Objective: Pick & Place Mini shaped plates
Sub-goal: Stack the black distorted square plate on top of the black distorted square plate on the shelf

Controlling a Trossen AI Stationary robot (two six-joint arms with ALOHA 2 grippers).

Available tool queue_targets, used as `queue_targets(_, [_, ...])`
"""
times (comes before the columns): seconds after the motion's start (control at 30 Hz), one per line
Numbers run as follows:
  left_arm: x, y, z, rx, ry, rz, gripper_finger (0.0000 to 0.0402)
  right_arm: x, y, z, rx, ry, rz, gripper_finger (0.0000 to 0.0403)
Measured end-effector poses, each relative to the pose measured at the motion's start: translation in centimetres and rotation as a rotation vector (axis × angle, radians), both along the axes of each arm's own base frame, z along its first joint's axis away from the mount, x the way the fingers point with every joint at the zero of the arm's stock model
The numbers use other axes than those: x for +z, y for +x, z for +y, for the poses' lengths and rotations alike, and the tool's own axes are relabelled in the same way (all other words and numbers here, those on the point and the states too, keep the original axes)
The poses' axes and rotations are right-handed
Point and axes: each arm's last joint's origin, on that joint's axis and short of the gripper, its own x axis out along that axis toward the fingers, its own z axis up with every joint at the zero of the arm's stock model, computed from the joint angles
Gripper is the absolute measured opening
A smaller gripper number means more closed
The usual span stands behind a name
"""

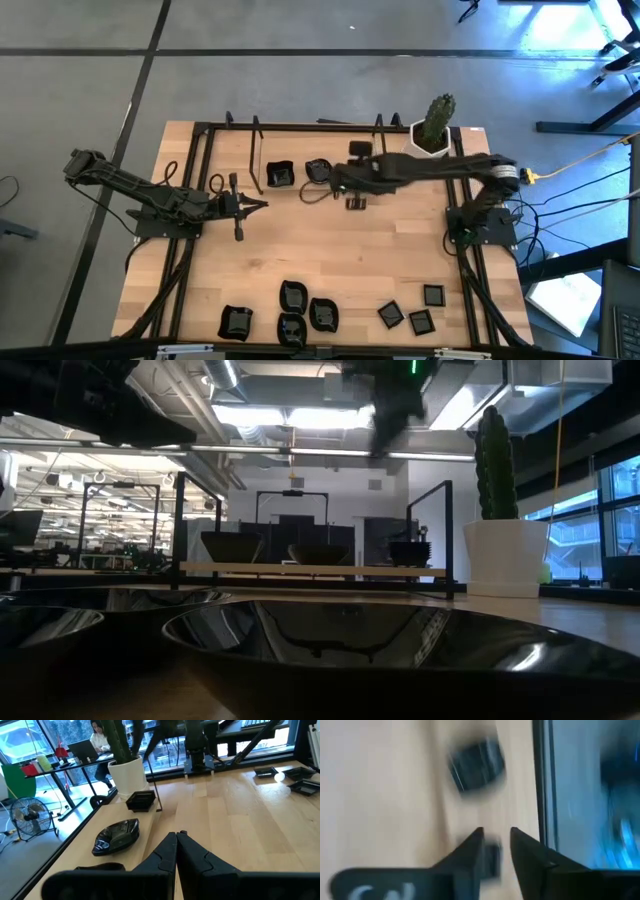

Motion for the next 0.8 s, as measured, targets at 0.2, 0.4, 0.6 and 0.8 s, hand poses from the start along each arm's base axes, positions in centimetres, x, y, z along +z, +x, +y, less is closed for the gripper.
queue_targets(0.2, [-0.1,0.0,0.0,0.0,0.003,0.013,0.0006,9.0,-5.0,4.1,0.37,0.135,-0.521,0.0009])
queue_targets(0.4, [-0.2,0.0,0.0,0.001,-0.003,0.014,0.0006,12.5,-13.5,4.9,0.568,0.25,-0.928,0.001])
queue_targets(0.6, [-0.1,0.0,0.0,0.0,0.003,0.012,0.0006,8.3,-18.7,4.7,0.6,0.297,-1.062,0.0008])
queue_targets(0.8, [-0.1,0.0,0.0,0.0,0.003,0.012,0.0006,0.6,-19.8,4.8,0.615,0.331,-1.092,0.0005])
